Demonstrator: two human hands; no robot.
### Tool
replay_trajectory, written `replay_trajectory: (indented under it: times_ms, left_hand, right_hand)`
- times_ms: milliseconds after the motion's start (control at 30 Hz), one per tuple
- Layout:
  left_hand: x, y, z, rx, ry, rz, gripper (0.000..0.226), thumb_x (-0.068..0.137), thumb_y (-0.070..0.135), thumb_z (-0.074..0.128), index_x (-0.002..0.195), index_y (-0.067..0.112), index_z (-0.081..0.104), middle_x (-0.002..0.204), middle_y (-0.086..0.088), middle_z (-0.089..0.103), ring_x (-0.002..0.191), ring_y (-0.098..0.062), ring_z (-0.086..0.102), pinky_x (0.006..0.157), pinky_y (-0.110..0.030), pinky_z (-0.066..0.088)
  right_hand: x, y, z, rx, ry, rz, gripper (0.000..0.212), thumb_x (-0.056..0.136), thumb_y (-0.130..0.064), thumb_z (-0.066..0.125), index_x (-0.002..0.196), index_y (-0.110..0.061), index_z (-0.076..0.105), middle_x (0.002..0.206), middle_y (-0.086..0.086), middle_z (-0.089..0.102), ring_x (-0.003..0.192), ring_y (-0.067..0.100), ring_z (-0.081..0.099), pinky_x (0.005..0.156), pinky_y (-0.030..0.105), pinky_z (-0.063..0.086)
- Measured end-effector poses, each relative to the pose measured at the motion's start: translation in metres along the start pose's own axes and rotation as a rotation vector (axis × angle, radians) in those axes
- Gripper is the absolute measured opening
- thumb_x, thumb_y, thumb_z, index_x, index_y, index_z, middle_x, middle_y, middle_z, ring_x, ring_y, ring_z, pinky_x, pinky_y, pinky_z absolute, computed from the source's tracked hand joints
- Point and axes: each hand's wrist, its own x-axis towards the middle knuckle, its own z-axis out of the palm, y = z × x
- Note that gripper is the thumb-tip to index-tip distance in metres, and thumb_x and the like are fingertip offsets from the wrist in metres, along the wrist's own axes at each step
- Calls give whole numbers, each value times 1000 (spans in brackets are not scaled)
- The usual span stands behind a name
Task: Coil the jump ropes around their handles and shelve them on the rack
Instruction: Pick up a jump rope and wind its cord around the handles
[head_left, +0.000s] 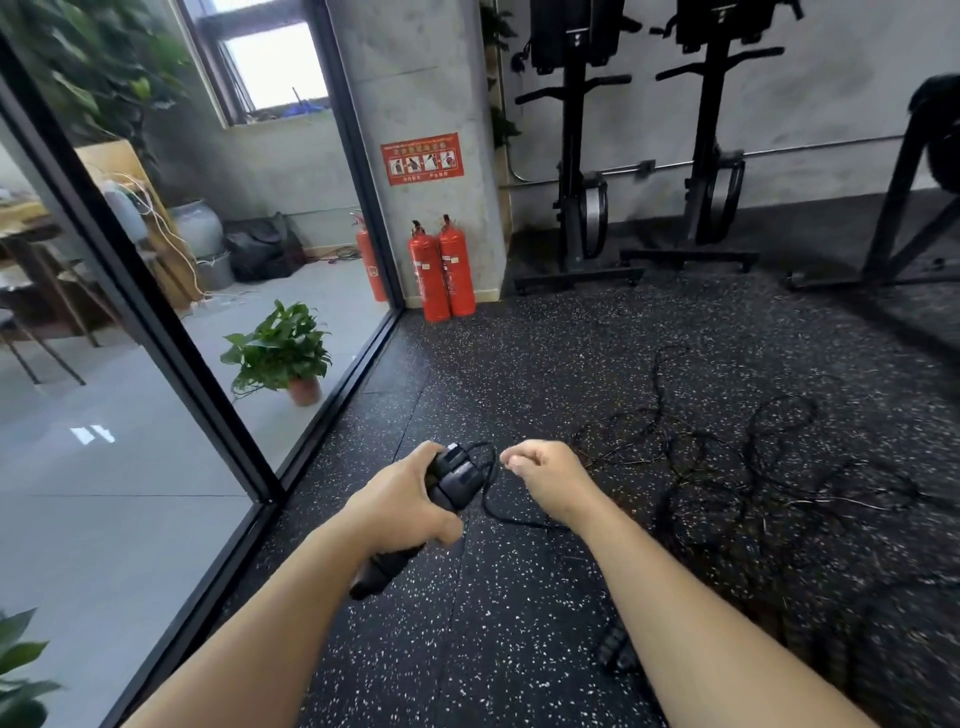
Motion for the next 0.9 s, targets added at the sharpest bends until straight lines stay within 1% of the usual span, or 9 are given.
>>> replay_trajectory:
  times_ms: [67,133,200,367,500,567,667,733,900]
  left_hand:
    - [-10,6,-2,-124,-5,16,59,53,21,73,105,38,50,87,-1,66,67,-17,63,62,-33,56]
    - [-21,12,-4,-215,-10,32,56,53,20,72,104,35,53,83,-2,65,62,-15,60,57,-30,53]
    - [-30,18,-4,-258,-10,41,54,51,22,70,102,31,55,78,-1,63,60,-15,58,57,-30,51]
    - [-48,33,-5,-319,12,66,58,52,20,69,108,19,55,74,0,60,55,-13,53,51,-26,46]
    - [-61,42,-7,-353,-3,86,52,56,16,70,105,15,54,70,0,57,52,-13,50,49,-24,43]
    - [-65,44,-9,-370,5,74,47,52,19,68,96,15,54,67,2,56,51,-13,49,49,-24,42]
    - [-72,44,-11,-407,-27,80,33,54,17,69,79,14,48,58,3,51,48,-13,46,48,-23,39]
    - [-77,44,-11,-423,-64,94,29,60,14,71,74,15,47,56,2,49,47,-13,43,47,-21,37]
    - [-92,48,-8,-480,-109,169,27,56,20,70,73,14,50,55,3,54,46,-11,45,46,-20,38]
  right_hand:
    - [-11,9,5,232,40,53,20,96,-16,51,105,-18,69,103,-1,69,105,19,63,86,29,49]
    - [-21,12,7,340,72,67,25,96,-14,50,116,-19,64,108,-3,65,110,20,60,84,26,49]
    - [-28,9,7,373,110,60,35,97,-13,46,129,-25,55,106,-6,59,114,26,55,91,37,47]
    - [-42,0,4,77,233,-15,34,96,-33,47,129,-36,52,121,-4,34,117,14,26,106,33,28]
    - [-53,-11,-3,116,167,22,19,91,-30,46,87,-24,63,106,-1,45,100,15,36,91,35,35]
    - [-60,-15,-8,308,112,26,23,86,-17,41,70,-12,57,79,6,58,74,18,48,74,36,38]
    - [-73,-17,-20,578,114,31,31,90,-10,35,60,-11,45,51,0,41,43,11,32,56,32,31]
    - [-77,-21,-27,610,144,33,36,93,-19,36,57,-15,42,51,-2,39,43,10,27,54,30,26]
    - [-78,-25,-36,333,321,11,35,91,-25,49,57,-21,40,52,-7,38,53,13,30,63,33,27]
